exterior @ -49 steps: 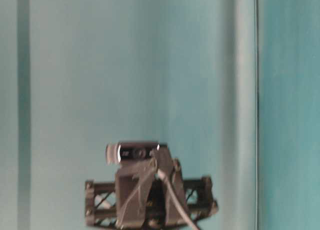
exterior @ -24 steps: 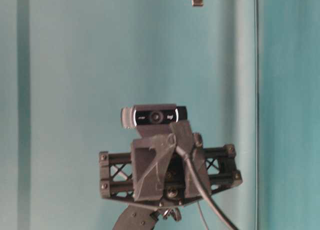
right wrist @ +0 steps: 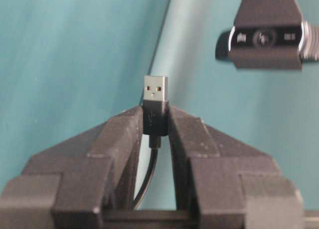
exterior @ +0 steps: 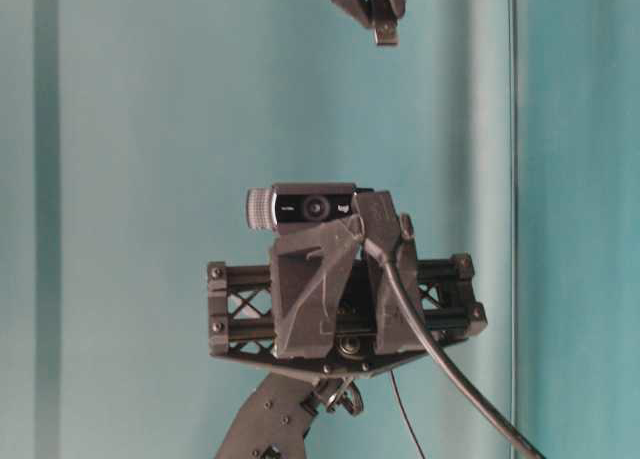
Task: Insert the USB using both arms.
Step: 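Rotate and bring the left socket and right plug toward each other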
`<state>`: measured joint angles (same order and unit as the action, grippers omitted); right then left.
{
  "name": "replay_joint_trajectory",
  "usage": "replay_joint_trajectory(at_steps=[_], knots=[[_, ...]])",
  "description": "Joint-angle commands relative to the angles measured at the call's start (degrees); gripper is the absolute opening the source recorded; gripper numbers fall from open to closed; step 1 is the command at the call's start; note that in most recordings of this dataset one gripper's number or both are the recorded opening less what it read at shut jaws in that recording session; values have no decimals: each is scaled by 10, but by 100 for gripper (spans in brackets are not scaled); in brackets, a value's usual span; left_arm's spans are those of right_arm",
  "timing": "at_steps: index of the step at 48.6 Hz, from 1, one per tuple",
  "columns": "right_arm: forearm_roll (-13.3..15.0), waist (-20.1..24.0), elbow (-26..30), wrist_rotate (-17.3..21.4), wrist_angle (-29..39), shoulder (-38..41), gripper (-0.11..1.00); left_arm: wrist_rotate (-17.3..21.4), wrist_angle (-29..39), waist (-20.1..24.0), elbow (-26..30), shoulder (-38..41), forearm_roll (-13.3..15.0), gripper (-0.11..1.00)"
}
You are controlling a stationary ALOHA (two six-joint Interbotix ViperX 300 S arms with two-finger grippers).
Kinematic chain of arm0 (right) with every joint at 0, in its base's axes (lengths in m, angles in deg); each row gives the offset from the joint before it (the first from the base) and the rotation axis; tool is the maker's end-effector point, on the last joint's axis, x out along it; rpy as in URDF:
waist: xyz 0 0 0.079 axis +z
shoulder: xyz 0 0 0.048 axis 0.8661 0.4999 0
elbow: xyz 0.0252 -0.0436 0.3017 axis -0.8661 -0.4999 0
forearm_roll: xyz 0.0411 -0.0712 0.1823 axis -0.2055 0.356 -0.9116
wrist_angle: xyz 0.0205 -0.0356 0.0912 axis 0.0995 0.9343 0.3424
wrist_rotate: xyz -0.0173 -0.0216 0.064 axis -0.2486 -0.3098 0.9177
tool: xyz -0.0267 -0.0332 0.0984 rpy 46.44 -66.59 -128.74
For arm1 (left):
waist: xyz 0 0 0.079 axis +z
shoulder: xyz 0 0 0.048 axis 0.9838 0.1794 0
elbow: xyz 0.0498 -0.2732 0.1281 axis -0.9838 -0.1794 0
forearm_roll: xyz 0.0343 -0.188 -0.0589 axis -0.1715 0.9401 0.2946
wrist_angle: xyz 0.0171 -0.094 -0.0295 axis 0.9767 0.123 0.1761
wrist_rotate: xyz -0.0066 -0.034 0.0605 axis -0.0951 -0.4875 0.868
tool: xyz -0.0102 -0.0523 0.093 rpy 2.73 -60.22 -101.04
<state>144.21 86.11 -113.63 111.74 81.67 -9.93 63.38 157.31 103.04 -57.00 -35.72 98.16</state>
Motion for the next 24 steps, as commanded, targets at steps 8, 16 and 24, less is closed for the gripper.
replay_joint_trajectory(at_steps=[8, 16, 24], knots=[[5, -5, 38, -12, -8, 17, 20, -11, 2, -11, 25, 4, 6, 26], [5, -5, 47, -17, -11, 20, 20, -17, -4, -13, 29, 9, 6, 26], [5, -4, 53, -17, -11, 23, 20, -32, -27, -13, 29, 9, -3, 26]])
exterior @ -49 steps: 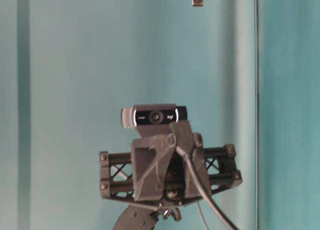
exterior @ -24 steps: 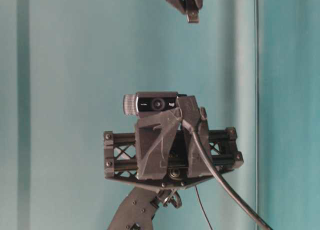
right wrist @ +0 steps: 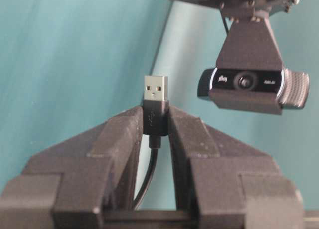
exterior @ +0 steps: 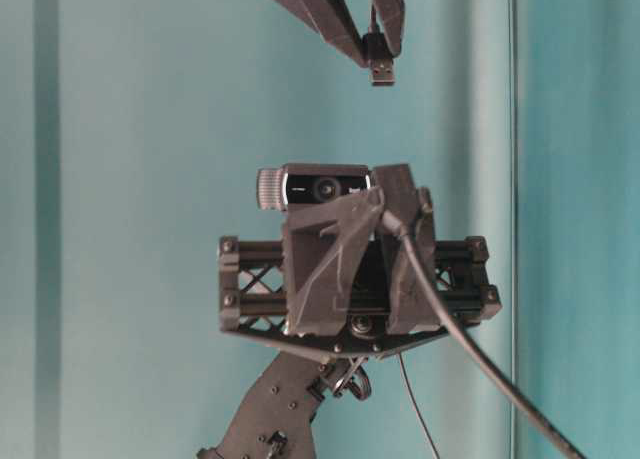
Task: Insert the USB using both arms.
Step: 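Rotate and bring the left socket and right plug toward each other, then align the plug under the socket and push the right gripper upward into it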
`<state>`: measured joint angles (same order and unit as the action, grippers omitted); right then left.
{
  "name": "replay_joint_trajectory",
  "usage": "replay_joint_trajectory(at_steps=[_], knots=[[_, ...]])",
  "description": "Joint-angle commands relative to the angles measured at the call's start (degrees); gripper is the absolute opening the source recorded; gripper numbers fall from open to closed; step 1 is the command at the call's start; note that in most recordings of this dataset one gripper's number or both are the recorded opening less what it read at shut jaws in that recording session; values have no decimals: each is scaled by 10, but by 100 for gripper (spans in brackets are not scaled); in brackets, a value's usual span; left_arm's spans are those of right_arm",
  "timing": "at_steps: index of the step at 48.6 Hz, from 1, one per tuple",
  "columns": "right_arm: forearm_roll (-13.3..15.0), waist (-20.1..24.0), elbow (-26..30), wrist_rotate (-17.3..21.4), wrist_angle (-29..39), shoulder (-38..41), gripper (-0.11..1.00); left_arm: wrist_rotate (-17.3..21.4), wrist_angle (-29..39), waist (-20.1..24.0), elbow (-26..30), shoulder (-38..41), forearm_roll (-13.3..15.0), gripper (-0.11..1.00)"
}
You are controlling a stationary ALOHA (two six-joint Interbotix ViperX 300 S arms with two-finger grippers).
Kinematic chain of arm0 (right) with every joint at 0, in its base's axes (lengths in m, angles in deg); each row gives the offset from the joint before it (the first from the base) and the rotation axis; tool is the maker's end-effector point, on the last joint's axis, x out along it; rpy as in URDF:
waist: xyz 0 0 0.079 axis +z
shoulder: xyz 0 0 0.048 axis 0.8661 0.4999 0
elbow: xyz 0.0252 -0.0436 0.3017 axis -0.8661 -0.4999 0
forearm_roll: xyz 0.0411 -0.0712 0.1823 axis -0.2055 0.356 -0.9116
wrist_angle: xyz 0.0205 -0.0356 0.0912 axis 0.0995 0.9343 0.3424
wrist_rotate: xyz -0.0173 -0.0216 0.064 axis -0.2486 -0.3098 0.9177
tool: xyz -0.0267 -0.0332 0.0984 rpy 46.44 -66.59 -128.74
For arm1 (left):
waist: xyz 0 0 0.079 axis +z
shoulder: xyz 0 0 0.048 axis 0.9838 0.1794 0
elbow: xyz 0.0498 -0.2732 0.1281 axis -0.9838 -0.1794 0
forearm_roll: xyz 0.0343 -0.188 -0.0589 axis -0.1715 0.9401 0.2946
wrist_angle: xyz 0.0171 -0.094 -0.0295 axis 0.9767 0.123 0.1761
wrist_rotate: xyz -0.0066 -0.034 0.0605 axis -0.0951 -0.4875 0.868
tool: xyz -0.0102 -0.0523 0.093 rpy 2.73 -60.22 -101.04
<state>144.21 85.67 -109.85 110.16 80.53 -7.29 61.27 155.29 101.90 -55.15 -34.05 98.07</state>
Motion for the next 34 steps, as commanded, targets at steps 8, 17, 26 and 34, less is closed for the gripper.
replay_joint_trajectory(at_steps=[8, 17, 26, 34], knots=[[5, 0, 23, -1, -8, 11, 20, -17, -16, -2, 11, -8, -3, 26], [5, 0, 44, 0, -13, 33, 20, -18, -17, -2, 11, -8, -2, 26], [5, -1, 54, 1, -13, 43, 20, -18, -19, -3, 11, -8, -3, 26], [5, 1, 60, 1, -14, 47, 20, -18, -28, -3, 11, -8, -3, 26]])
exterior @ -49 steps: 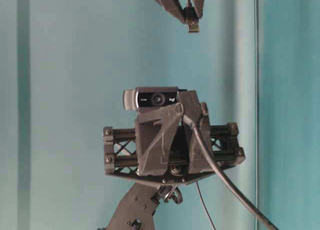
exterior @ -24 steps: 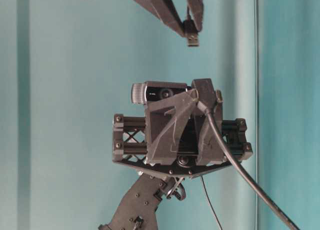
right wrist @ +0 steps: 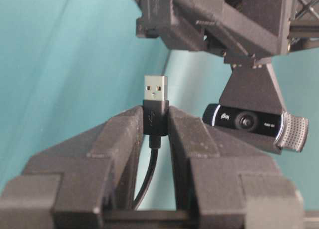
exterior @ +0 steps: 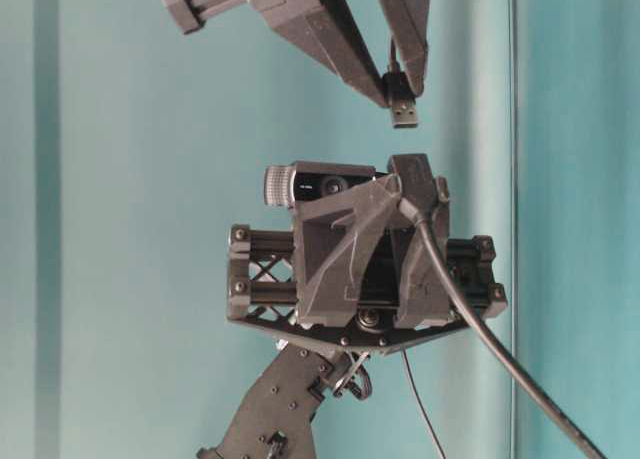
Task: Insert the USB using both arms.
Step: 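Align the plug under the socket and push the right gripper upward into it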
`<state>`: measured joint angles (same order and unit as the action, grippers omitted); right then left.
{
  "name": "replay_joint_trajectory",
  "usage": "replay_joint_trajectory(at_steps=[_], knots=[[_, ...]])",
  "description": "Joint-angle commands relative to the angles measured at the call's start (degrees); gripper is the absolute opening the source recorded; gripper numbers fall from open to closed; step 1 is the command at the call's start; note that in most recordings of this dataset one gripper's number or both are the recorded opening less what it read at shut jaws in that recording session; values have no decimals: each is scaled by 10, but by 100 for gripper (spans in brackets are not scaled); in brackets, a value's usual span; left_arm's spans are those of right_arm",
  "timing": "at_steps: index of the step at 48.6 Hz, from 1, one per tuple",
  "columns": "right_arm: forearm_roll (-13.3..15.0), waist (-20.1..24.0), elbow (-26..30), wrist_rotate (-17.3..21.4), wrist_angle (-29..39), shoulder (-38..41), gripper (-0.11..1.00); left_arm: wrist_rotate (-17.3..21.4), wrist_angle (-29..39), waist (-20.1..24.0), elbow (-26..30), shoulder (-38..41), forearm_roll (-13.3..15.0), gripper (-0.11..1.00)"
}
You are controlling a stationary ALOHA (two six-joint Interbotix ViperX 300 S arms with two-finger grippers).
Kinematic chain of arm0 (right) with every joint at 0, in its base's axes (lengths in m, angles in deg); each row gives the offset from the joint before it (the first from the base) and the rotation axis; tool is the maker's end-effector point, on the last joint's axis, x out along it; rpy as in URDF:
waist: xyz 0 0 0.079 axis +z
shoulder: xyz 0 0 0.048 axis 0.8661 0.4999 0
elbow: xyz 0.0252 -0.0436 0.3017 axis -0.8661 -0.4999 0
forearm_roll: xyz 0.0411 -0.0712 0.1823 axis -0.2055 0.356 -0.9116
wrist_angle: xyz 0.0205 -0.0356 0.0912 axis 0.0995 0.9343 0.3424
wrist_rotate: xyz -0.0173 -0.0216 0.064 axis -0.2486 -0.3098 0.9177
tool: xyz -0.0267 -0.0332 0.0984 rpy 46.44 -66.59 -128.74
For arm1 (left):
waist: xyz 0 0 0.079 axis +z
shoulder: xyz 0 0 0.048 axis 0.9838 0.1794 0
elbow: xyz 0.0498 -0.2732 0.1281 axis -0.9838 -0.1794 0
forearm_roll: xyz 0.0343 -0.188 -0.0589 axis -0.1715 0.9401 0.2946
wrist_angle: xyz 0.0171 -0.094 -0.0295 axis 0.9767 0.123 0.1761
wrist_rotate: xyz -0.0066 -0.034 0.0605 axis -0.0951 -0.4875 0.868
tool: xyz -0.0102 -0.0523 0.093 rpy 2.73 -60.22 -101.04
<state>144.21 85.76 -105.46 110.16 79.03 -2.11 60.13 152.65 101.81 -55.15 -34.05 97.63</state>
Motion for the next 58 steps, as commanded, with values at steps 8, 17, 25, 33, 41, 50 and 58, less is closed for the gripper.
replay_joint_trajectory(at_steps=[8, 17, 25, 33, 41, 50, 58], knots=[[5, 0, 19, 1, 1, -4, 20, -6, -3, -2, 11, -8, 2, 26], [5, 4, 26, 1, 1, 4, 20, -7, -4, -2, 9, -8, 1, 26], [5, 8, 33, 3, 1, 11, 20, -6, -5, -2, 8, -8, 2, 26], [5, 8, 39, 3, 1, 14, 20, -6, -5, -4, 8, -8, 2, 26], [5, 9, 40, 2, 1, 14, 20, -6, -11, -4, 8, -8, 2, 26], [5, 10, 41, 3, 1, 18, 20, -6, -13, -4, 8, -8, 1, 26], [3, 14, 43, 5, -4, 28, 20, -6, -18, -4, 9, -9, 2, 26]])
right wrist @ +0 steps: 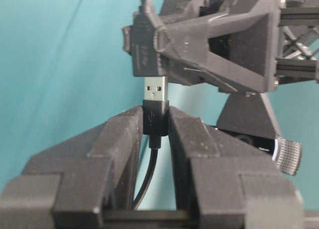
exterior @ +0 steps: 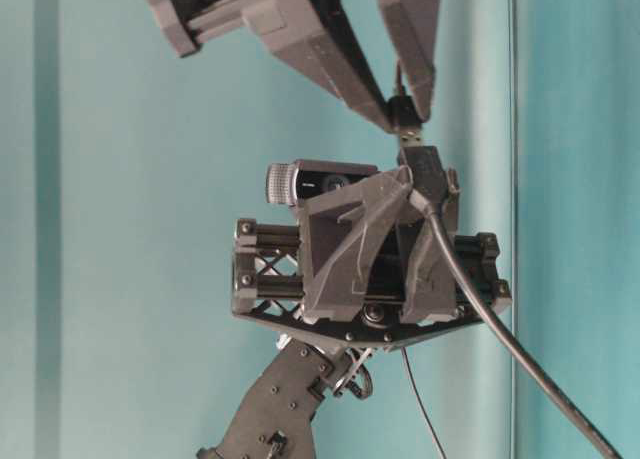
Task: Insert the USB using both arms.
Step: 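Align the plug under the socket and push the right gripper upward into it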
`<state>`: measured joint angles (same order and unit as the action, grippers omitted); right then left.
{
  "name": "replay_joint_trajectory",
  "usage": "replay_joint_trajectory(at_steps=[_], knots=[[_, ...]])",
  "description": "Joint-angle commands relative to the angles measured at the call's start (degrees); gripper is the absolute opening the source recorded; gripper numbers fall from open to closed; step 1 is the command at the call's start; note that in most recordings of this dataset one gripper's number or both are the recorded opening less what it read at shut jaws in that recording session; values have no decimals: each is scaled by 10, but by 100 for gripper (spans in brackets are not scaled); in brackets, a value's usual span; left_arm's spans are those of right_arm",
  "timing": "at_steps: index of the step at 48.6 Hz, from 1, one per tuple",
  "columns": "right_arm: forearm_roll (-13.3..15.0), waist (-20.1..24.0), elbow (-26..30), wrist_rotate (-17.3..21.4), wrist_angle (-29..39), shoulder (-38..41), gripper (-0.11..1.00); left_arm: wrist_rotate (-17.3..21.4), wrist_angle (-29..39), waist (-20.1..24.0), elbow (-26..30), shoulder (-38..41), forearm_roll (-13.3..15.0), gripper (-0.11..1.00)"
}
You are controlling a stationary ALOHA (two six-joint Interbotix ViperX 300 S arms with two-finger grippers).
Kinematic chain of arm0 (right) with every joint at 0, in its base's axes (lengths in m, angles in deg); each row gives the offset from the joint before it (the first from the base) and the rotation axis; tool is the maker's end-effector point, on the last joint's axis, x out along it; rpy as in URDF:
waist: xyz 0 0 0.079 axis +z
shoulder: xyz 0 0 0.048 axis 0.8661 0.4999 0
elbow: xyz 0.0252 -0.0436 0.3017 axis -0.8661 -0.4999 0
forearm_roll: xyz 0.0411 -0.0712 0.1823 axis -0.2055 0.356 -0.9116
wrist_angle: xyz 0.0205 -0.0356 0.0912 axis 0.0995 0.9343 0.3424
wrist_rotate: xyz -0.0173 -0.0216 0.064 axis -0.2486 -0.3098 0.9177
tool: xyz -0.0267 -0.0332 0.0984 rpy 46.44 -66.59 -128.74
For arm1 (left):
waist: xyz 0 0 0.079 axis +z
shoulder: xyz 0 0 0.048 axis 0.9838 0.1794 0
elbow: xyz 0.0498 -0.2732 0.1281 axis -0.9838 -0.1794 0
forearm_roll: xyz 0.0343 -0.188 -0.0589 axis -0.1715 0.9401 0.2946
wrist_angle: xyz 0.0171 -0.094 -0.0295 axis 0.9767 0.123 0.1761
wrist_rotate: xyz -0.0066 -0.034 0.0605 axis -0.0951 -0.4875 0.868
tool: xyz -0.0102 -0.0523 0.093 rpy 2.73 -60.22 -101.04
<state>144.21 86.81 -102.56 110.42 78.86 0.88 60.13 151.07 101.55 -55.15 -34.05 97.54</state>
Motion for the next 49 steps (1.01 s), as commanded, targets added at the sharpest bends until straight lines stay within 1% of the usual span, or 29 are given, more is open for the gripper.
replay_joint_trajectory(at_steps=[1, 14, 25, 49], knots=[[2, 4, 15, 4, -4, 0, 20, -6, -4, -1, 9, -10, 3, 26], [0, 5, 22, 4, -4, 4, 20, -6, -13, -2, 7, -11, 3, 26], [0, 9, 24, 3, -4, 4, 20, -8, -48, -1, 13, -11, 2, 26], [0, 28, 50, 4, -3, 16, 20, -16, -39, 9, 38, -11, 3, 26]])
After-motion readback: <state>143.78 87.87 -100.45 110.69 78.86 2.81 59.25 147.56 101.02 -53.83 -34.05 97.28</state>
